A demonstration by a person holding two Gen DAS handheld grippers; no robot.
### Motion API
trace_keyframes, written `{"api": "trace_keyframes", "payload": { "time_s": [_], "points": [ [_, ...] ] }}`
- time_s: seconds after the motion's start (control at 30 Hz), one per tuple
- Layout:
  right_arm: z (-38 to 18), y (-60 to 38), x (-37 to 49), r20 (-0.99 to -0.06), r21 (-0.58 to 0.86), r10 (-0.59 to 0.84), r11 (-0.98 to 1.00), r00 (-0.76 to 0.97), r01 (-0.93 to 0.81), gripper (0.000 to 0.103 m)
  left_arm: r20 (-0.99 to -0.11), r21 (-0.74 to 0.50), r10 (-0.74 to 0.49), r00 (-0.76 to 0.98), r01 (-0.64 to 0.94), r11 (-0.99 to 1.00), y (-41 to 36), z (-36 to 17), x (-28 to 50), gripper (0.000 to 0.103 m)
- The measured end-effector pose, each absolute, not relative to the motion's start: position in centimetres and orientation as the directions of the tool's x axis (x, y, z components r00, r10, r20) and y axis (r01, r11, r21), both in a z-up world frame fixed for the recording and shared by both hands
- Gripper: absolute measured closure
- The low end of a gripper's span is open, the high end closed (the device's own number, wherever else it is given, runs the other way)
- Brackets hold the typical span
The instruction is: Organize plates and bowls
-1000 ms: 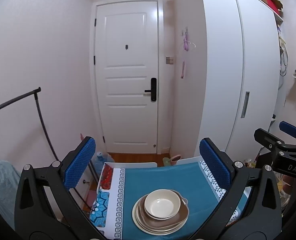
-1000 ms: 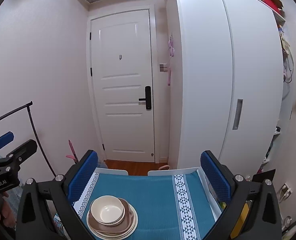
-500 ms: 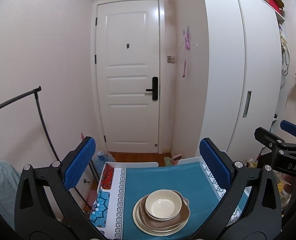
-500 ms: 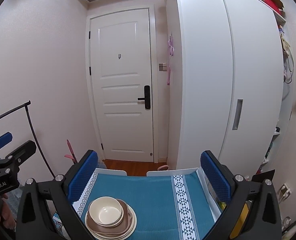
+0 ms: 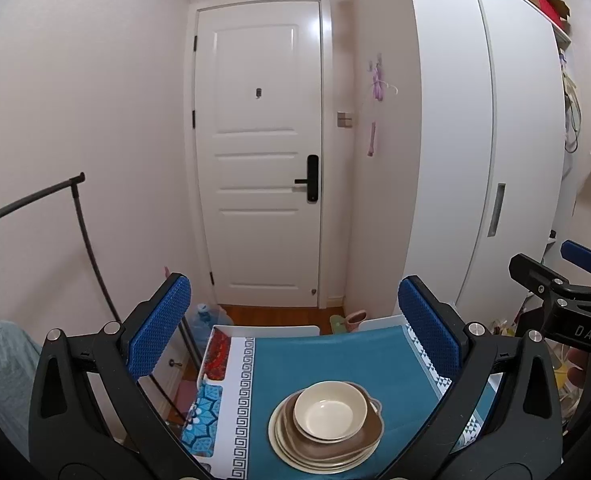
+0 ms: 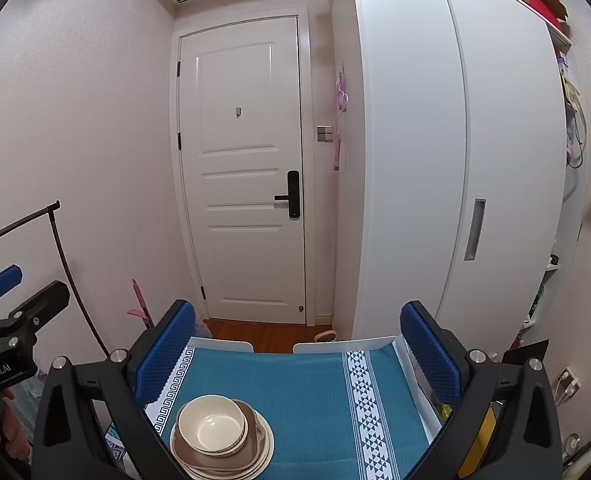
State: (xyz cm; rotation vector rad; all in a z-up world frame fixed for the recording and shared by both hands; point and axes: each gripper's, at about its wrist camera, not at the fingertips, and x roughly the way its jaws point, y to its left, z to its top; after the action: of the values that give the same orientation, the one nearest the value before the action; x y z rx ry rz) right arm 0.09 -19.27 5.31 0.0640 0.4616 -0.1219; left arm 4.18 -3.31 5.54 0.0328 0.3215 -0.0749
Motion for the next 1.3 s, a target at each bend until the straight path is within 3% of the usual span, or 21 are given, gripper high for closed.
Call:
{"api": "trace_keyframes", "payload": {
  "time_s": [0.83, 1.3],
  "points": [
    [5.0, -19.0, 1.3, -0.470, 0.027, -0.094, 0.992, 0.877, 0.121, 0.001, -0.314, 0.035, -0.056, 0.948, 0.071, 0.997, -2.9, 4.9, 5.1, 0.000],
    [5.0, -19.3, 2.2, -0.469, 0.031, -0.078, 0.994, 0.880, 0.105, 0.001, -0.250, 0.048, -0.051, 0.967, 0.065, 0.997, -2.4, 5.5, 5.4, 0.000]
  ]
}}
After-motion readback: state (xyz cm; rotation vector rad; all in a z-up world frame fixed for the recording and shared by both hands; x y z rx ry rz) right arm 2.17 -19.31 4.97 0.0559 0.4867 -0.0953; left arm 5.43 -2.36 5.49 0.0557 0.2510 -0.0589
